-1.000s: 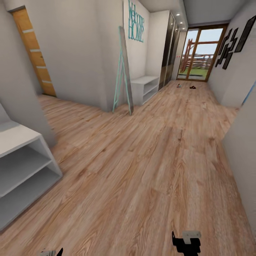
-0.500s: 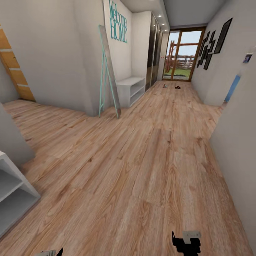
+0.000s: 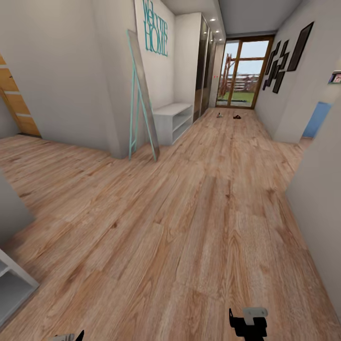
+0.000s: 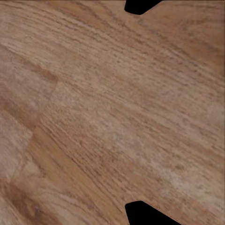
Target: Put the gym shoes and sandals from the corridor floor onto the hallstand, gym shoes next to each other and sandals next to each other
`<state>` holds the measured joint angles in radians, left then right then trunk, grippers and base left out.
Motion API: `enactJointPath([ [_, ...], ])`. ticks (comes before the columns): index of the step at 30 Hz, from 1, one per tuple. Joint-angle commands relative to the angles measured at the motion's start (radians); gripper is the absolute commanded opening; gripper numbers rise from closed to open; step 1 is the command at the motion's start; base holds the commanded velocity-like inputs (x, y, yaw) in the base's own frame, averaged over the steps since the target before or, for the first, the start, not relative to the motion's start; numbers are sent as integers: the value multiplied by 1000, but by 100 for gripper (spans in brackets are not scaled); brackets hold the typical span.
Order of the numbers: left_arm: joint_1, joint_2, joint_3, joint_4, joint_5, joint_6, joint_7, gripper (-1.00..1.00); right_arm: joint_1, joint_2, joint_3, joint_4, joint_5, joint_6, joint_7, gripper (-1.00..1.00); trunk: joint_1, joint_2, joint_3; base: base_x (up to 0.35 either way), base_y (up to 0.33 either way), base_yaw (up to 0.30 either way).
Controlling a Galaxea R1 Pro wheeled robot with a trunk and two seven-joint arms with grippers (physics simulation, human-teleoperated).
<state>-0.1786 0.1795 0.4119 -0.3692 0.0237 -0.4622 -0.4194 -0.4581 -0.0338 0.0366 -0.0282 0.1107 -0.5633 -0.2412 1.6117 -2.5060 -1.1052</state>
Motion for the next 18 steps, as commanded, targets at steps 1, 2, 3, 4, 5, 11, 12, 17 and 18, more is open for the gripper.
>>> enactJointPath([
  [1, -1, -1, 7, 1, 2, 0, -10, 100, -1, 0, 3, 1, 10, 0, -10, 100, 0, 0, -1, 337, 0, 0],
  [2, -1, -1, 7, 1, 2, 0, -10, 100, -1, 0, 3, 1, 10, 0, -10, 100, 0, 0, -1, 337, 0, 0],
  [3, -1, 0, 7, 1, 2, 0, -10, 100, -1, 0, 3, 1, 10, 0, -10, 100, 0, 0, -1, 337, 0, 0],
  [4, -1, 0, 7, 1, 2, 0, -10, 100, -1, -1, 3, 1, 10, 0, -10, 100, 0, 0, -1, 337, 0, 0],
  [5, -1, 0, 7, 1, 2, 0, -10, 100, -1, -1, 3, 1, 10, 0, -10, 100, 0, 0, -1, 337, 0, 0],
  [11, -1, 0, 7, 2, 2, 0, -10, 100, -1, -1, 3, 2, 10, 0, -11, 100, 0, 0, -1, 337, 0, 0],
  [12, -1, 0, 7, 2, 2, 0, -10, 100, -1, -1, 3, 2, 10, 0, -11, 100, 0, 0, -1, 337, 0, 0],
  [17, -1, 0, 7, 1, 2, 0, -10, 100, -1, 0, 3, 2, 10, 0, -12, 100, 0, 0, -1, 337, 0, 0],
  [18, -1, 0, 7, 1, 2, 0, -10, 100, -1, 0, 3, 2, 10, 0, -12, 100, 0, 0, -1, 337, 0, 0],
])
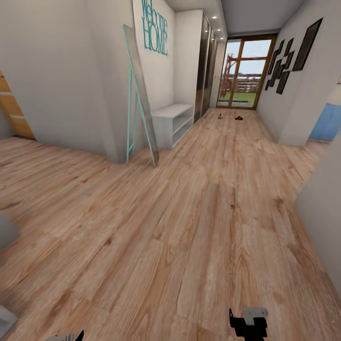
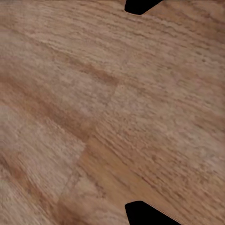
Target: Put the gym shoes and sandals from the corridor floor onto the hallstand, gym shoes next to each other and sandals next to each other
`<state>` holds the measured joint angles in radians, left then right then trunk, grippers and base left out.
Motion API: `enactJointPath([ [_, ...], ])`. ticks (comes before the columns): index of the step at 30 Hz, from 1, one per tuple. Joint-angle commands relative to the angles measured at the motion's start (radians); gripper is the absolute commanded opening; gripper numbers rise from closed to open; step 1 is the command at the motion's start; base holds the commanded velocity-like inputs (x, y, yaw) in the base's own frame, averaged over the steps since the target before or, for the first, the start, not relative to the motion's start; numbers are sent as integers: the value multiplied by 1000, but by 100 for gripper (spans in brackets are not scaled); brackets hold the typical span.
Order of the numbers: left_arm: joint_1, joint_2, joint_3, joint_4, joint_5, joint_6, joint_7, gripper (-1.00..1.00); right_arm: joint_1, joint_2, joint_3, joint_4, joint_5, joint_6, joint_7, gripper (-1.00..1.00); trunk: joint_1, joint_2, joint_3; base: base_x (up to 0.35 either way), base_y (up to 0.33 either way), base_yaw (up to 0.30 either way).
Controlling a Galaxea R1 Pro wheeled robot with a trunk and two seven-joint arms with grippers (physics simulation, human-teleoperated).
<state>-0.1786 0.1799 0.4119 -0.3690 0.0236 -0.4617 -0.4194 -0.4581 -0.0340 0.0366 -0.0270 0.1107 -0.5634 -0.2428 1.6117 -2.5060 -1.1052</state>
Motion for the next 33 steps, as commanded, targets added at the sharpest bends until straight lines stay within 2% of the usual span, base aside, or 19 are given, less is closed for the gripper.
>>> enactJointPath([
  [1, -1, 0, 7, 1, 2, 0, -10, 100, -1, 0, 3, 1, 11, 0, -11, 100, 0, 0, -1, 337, 0, 0],
  [9, -1, 0, 7, 1, 2, 0, -10, 100, -1, 0, 3, 0, 11, 0, -12, 100, 0, 0, -1, 337, 0, -17],
  [19, -1, 0, 7, 1, 2, 0, -10, 100, -1, 0, 3, -1, 11, 0, -13, 100, 0, 0, -1, 337, 0, -151],
  [33, -1, -1, 7, 2, 2, 0, -10, 100, -1, 0, 3, 0, 11, 0, -13, 100, 0, 0, -1, 337, 0, -16],
])
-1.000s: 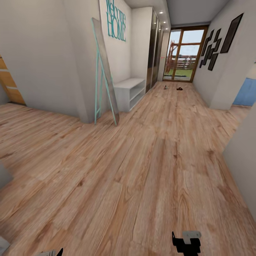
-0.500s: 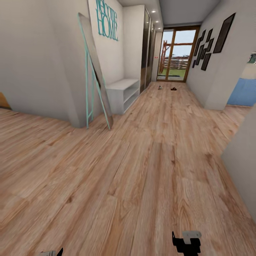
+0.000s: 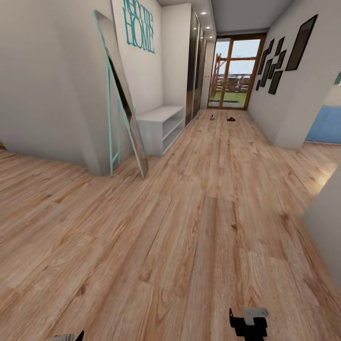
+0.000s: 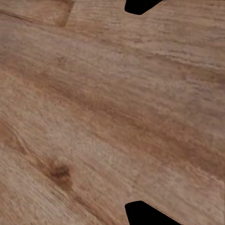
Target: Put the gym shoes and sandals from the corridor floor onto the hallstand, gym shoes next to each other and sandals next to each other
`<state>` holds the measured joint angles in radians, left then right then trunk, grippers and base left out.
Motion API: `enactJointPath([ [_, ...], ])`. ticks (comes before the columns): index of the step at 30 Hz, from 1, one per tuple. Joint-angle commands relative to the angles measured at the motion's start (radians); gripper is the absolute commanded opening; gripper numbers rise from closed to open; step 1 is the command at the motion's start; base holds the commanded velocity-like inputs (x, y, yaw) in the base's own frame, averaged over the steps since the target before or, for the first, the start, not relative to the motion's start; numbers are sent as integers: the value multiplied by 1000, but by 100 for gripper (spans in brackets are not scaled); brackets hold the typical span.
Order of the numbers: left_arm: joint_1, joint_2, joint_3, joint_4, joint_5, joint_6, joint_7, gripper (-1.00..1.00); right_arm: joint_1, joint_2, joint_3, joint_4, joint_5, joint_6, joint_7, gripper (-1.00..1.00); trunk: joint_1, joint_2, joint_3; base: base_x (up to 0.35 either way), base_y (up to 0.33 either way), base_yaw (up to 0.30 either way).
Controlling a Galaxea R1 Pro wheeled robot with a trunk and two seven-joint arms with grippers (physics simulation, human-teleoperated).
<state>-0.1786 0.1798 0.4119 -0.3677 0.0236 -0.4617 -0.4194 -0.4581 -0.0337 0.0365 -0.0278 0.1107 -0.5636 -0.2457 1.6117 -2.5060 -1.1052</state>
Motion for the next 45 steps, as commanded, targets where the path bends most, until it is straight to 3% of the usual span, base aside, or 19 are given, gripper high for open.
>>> enactJointPath([
  [1, -1, 0, 7, 1, 2, 0, -10, 100, -1, 0, 3, 1, 11, 0, -10, 100, 0, 0, -1, 337, 0, -1],
  [45, -1, -1, 7, 1, 3, 0, -10, 100, -1, 0, 3, 1, 11, 1, -10, 100, 0, 0, 0, 337, 0, -2],
])
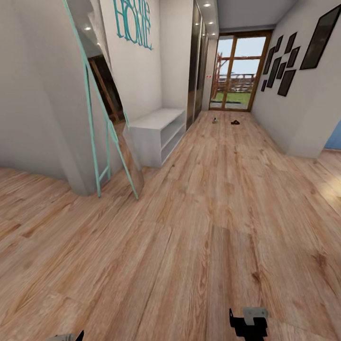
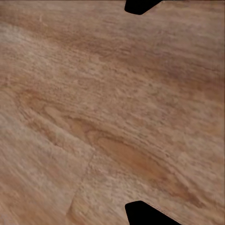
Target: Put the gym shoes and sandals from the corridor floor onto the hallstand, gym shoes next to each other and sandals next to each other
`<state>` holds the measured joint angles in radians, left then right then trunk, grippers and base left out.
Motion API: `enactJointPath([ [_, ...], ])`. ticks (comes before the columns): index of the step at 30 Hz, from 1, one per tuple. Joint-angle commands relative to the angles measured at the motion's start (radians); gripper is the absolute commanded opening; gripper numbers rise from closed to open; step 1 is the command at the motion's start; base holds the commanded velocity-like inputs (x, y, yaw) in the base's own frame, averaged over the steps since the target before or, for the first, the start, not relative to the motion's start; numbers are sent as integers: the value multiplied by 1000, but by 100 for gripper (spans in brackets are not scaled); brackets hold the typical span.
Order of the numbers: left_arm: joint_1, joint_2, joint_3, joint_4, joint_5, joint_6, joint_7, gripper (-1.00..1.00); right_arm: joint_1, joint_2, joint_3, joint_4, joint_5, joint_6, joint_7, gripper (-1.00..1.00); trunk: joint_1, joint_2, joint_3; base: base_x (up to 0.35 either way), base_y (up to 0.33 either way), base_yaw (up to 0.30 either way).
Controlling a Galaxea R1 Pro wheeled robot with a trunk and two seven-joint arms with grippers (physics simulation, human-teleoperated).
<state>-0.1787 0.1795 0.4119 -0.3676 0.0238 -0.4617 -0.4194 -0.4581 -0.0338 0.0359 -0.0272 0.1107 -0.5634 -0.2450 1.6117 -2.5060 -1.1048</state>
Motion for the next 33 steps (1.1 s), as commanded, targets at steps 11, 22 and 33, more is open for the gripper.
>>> enactJointPath([
  [11, -1, -2, 7, 1, 2, 0, -10, 100, -1, 0, 3, 1, 11, 0, -10, 100, 0, 0, 7, 337, 0, -151],
  [22, -1, -2, 7, 2, 3, 0, -10, 100, -1, 0, 3, 0, 11, 0, -10, 100, 0, 0, 18, 337, 0, -197],
  [33, -1, -2, 7, 2, 3, 0, -10, 100, -1, 0, 3, 1, 11, 0, -10, 100, 0, 0, 29, 337, 0, -198],
])
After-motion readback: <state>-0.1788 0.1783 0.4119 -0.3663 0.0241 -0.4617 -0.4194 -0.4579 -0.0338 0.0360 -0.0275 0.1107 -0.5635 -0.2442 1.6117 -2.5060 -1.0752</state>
